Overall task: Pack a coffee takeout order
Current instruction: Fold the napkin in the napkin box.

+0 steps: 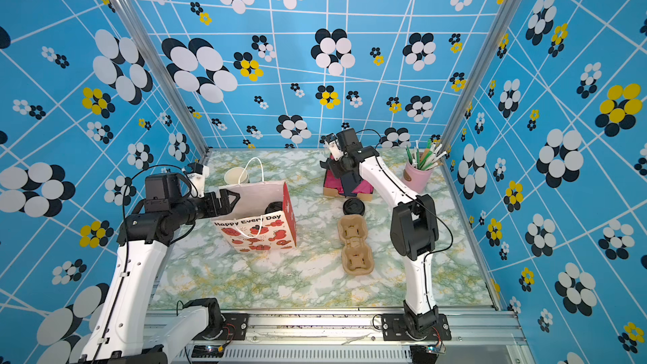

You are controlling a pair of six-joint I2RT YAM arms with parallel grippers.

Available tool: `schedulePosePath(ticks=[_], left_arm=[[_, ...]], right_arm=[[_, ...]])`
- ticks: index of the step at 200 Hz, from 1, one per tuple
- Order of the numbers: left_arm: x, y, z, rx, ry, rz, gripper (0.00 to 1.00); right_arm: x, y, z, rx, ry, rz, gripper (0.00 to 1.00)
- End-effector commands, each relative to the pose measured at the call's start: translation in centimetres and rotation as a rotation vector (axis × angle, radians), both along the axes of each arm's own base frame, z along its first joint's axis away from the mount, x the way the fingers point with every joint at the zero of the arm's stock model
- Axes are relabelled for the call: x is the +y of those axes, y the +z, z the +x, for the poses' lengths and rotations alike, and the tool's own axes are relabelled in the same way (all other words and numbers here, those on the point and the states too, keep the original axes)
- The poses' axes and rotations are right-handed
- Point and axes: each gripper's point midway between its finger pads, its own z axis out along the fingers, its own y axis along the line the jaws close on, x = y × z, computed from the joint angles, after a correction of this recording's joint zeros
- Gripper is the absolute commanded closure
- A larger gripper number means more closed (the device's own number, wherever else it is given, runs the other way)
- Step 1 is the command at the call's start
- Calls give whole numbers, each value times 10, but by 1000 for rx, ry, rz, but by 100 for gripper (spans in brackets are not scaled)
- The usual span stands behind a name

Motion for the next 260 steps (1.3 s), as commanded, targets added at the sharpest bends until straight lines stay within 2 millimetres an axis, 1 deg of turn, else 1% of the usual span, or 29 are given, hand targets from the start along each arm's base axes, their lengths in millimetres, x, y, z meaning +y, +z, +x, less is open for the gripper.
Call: schedulePosePath(ticks=[1,16,21,23,27,42,68,94,121,141,163,167,168,169,174,192,208,225,237,260], left_arm=[[0,1,-3,-9,-1,-5,1],[0,0,-3,-6,0,-4,1],[0,-1,-3,-4,0,-4,1],[1,-1,-3,-4,1,-4,1],[0,-1,-3,-5,0,-4,1],[1,-1,-3,-2,1,-2,1],[2,-1,-3,-3,3,4,1],[2,-2,-3,-1,4,4,1],[2,-2,-2,1,4,3,1],[2,-2,-3,0,5,2,1],[2,-1,-3,-3,5,6,1],[2,0,-3,-5,5,4,1],[2,0,-3,-5,5,4,1],[2,-1,-3,-4,5,4,1],[2,-1,-3,-3,6,2,1],[2,1,-3,-9,4,2,1],[1,1,-3,-11,4,2,1],[1,2,-3,-12,4,2,1],[2,2,-3,-13,5,1,1],[1,2,-2,-15,5,-5,1]], right_arm=[[-20,-6,19,5,-67,-5,100],[-30,-12,31,0,-90,-31,100],[-33,-8,34,-14,-95,-40,100],[-33,-18,37,-1,-96,-52,100],[-35,-24,39,3,-99,-66,100],[-43,-32,48,0,-107,-123,100],[-55,-38,57,-3,-129,-201,100],[-67,-35,60,-14,-165,-230,100],[-76,-25,64,-48,-192,-236,100],[-75,-10,62,-67,-191,-218,100],[-65,19,55,-103,-172,-130,100],[-64,18,55,-103,-171,-120,100],[-64,27,54,-118,-171,-112,100],[-63,32,53,-126,-171,-107,100],[-64,44,51,-149,-173,-92,100],[-67,73,46,-216,-183,-73,100],[-73,93,42,-265,-190,-90,100],[-81,110,39,-307,-198,-127,100],[-87,119,37,-331,-207,-164,100],[-91,128,34,-366,-206,-251,100]])
